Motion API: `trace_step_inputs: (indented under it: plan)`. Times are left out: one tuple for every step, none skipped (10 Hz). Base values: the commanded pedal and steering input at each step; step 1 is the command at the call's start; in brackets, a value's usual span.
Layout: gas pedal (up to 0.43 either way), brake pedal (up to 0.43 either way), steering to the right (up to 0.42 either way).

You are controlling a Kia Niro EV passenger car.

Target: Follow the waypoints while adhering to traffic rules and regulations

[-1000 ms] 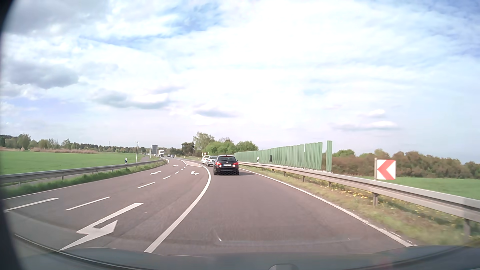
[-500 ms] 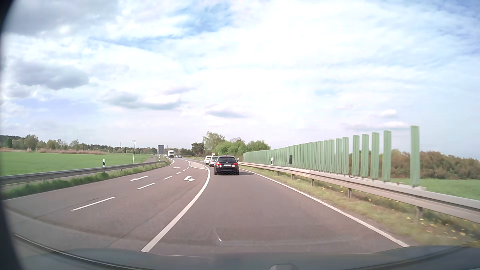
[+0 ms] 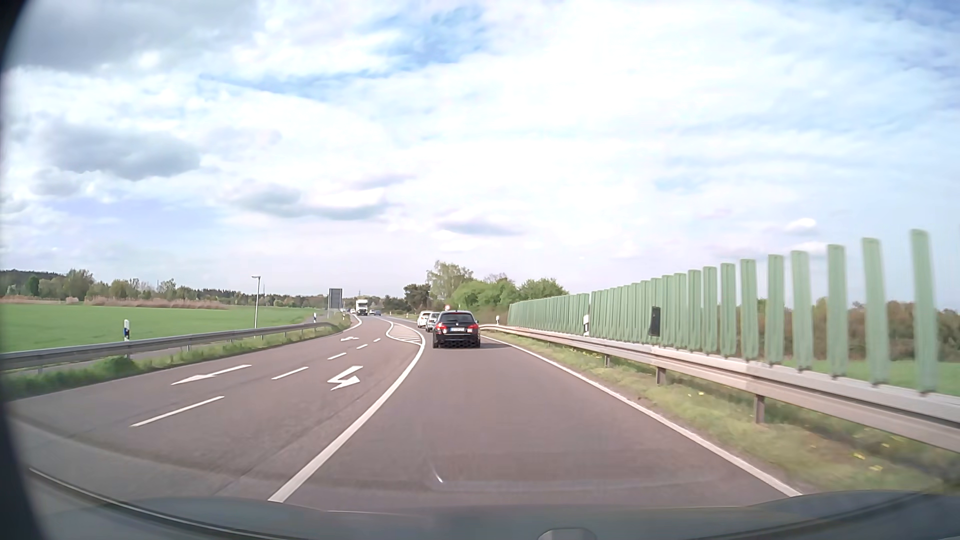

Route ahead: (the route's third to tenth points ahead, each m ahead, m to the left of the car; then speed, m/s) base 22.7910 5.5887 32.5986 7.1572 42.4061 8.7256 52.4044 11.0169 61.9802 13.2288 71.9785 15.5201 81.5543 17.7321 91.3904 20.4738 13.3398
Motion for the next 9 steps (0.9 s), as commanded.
trace_step_inputs:
  plan:
    - [0.268,0.0,-0.033]
    - [0.268,0.0,-0.033]
    - [0.287,0.0,-0.033]
    - [0.287,0.0,-0.033]
    - [0.287,0.0,-0.033]
    - [0.299,0.0,-0.033]
    - [0.311,0.0,-0.033]
    - [0.311,0.0,-0.031]
    - [0.311,0.0,-0.03]
